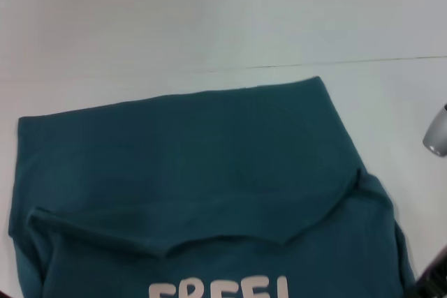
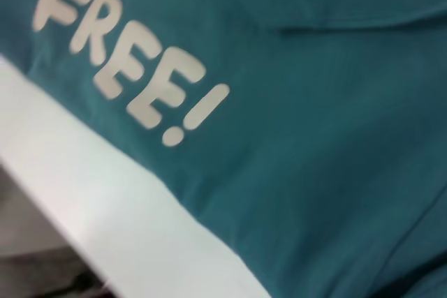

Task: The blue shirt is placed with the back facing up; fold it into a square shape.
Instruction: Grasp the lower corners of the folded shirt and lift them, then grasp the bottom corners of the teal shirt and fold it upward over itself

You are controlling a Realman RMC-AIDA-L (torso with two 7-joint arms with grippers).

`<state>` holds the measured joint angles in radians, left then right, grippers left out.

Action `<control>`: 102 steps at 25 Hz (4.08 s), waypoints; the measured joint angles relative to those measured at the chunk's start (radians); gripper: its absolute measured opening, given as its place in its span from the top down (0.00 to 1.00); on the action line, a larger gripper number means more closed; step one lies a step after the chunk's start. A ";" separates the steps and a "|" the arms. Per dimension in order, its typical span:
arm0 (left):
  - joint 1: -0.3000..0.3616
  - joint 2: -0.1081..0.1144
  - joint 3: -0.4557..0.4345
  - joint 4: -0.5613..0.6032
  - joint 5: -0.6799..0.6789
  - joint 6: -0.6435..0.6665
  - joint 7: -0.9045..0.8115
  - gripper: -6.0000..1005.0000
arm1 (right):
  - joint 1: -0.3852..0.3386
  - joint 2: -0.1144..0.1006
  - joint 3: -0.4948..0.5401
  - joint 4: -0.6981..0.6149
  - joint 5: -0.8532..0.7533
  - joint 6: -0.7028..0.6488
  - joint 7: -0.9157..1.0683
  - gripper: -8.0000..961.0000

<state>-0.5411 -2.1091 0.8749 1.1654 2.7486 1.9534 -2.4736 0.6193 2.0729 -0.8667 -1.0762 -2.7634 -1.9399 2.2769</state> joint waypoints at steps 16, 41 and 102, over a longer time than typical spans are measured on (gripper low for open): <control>0.003 -0.001 -0.052 0.051 -0.011 0.091 0.030 0.96 | -0.072 -0.020 0.106 0.017 0.079 -0.042 -0.095 0.97; -0.032 0.018 -0.345 -0.009 -0.443 -0.216 0.029 0.95 | 0.029 -0.154 0.384 0.201 0.380 0.226 -0.045 0.96; -0.051 -0.007 -0.251 -0.288 -0.430 -0.970 0.096 0.83 | 0.142 -0.026 0.230 0.440 0.527 1.123 -0.046 0.78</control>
<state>-0.5918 -2.1165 0.6240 0.8777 2.3187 0.9831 -2.3773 0.7615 2.0470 -0.6362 -0.6364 -2.2366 -0.8168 2.2312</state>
